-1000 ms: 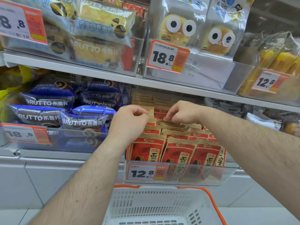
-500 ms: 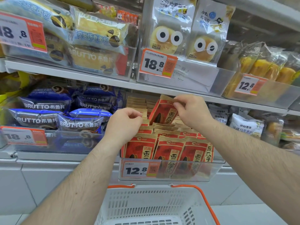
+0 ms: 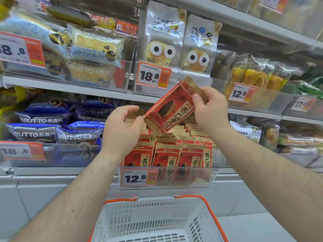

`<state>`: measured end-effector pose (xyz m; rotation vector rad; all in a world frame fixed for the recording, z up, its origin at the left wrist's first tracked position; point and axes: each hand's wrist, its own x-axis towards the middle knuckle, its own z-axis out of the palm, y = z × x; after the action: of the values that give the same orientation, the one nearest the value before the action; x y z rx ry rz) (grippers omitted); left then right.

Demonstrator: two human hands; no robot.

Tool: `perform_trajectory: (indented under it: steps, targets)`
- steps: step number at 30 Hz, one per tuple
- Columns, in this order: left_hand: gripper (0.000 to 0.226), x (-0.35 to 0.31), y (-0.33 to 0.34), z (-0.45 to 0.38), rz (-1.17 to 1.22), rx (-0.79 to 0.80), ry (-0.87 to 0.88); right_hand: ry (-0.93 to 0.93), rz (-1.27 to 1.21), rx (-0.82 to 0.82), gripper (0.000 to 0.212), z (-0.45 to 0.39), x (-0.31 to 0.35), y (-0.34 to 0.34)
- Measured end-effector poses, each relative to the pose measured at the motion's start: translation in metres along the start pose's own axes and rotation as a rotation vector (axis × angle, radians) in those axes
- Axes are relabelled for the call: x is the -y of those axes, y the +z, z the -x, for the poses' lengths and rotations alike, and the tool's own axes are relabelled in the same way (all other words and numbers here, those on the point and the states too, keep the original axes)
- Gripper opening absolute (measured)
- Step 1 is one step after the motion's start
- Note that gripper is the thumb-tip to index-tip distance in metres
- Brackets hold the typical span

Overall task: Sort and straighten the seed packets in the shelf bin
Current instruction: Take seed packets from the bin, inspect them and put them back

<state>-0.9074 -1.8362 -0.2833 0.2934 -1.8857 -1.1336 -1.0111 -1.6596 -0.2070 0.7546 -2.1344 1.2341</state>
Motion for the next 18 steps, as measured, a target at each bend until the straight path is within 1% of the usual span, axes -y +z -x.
perform_trajectory:
  steps: [3,4,6,8,9,12,14,16,18]
  targets:
    - [0.025,-0.013,0.000,0.007,0.116,-0.004,0.050,0.134,-0.135,0.084,0.020,0.007,0.005,-0.010]
    - [0.022,-0.018,-0.001,0.009,0.190,0.012,0.044,0.177,-0.192,0.140,0.022,0.010,0.006,-0.015]
    - [0.019,-0.028,-0.001,0.012,0.357,0.072,0.001,0.230,-0.267,0.304,0.023,0.018,0.008,-0.023]
    - [0.012,-0.037,0.001,0.016,0.494,0.180,-0.098,0.246,-0.276,0.461,0.022,0.027,0.005,-0.029]
    - [0.010,-0.039,0.004,0.020,0.541,0.244,-0.169,0.240,-0.241,0.519,0.021,0.031,0.001,-0.029]
    - [0.016,-0.038,0.018,0.035,0.569,0.394,-0.371,0.192,-0.121,0.627,0.017,0.045,-0.008,-0.027]
    - [0.017,-0.036,0.027,0.048,0.641,0.443,-0.491,0.175,-0.097,0.659,0.019,0.056,-0.014,-0.023]
    - [0.011,-0.033,0.035,0.059,0.709,0.441,-0.587,0.178,-0.090,0.661,0.025,0.066,-0.018,-0.020]
    - [0.011,-0.030,0.042,0.067,0.742,0.434,-0.663,0.205,-0.085,0.643,0.023,0.078,-0.024,-0.019]
